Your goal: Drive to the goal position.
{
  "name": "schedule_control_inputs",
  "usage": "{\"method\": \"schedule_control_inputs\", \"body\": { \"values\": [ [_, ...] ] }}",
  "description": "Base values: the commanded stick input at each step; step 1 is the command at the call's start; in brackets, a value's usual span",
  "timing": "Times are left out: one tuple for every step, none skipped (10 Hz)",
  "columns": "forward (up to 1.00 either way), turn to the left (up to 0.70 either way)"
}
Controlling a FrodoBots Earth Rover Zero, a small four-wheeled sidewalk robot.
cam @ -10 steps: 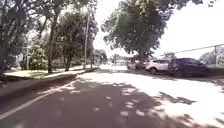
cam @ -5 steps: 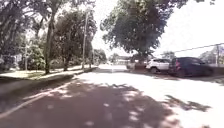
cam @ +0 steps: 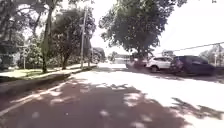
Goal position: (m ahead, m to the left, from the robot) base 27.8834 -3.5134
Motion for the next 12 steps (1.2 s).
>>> {"method": "schedule_control_inputs", "body": {
  "values": [
    [0.7, 0.0],
    [0.7, 0.0],
    [0.7, 0.0],
    [0.7, 0.0],
    [0.7, 0.0],
    [0.7, 0.0],
    [0.7, 0.0],
    [0.7, 0.0],
    [0.7, 0.0],
    [0.7, 0.0],
    [0.7, 0.0],
    [0.7, 0.0]
  ]
}}
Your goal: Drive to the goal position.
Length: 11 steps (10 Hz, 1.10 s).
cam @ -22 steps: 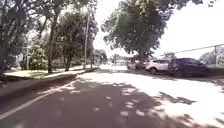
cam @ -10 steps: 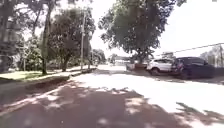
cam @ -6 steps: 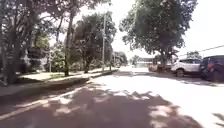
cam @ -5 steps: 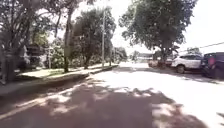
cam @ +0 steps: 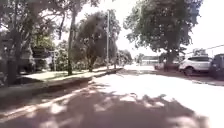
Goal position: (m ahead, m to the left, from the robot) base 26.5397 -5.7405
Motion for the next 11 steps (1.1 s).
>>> {"method": "schedule_control_inputs", "body": {
  "values": [
    [0.7, 0.0],
    [0.7, 0.0],
    [0.7, 0.0],
    [0.7, 0.0],
    [0.7, -0.01],
    [0.7, -0.1],
    [0.7, -0.15],
    [0.7, -0.13],
    [0.7, -0.1],
    [0.7, -0.08],
    [0.7, -0.05]
  ]
}}
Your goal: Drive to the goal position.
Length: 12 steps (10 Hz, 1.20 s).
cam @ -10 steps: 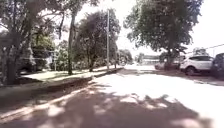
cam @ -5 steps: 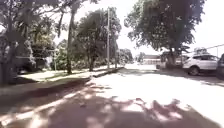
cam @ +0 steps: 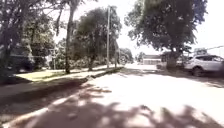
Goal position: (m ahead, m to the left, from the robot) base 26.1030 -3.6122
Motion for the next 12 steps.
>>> {"method": "schedule_control_inputs", "body": {
  "values": [
    [0.7, -0.03],
    [0.7, 0.0],
    [0.7, 0.0],
    [0.7, 0.0],
    [0.7, 0.0],
    [0.7, 0.0],
    [0.7, 0.0],
    [0.7, 0.0],
    [0.7, 0.0],
    [0.7, 0.0],
    [0.7, 0.0],
    [0.7, 0.0]
  ]
}}
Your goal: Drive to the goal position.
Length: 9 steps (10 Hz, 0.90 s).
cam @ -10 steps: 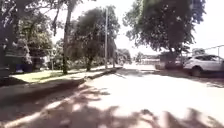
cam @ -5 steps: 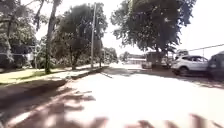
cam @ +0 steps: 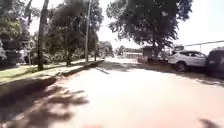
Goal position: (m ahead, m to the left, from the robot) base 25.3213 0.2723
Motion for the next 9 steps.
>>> {"method": "schedule_control_inputs", "body": {
  "values": [
    [0.7, 0.0],
    [0.7, 0.0],
    [0.7, 0.0],
    [0.7, 0.0],
    [0.7, 0.0],
    [0.7, 0.2],
    [0.7, 0.27],
    [0.7, 0.0],
    [0.7, 0.0]
  ]
}}
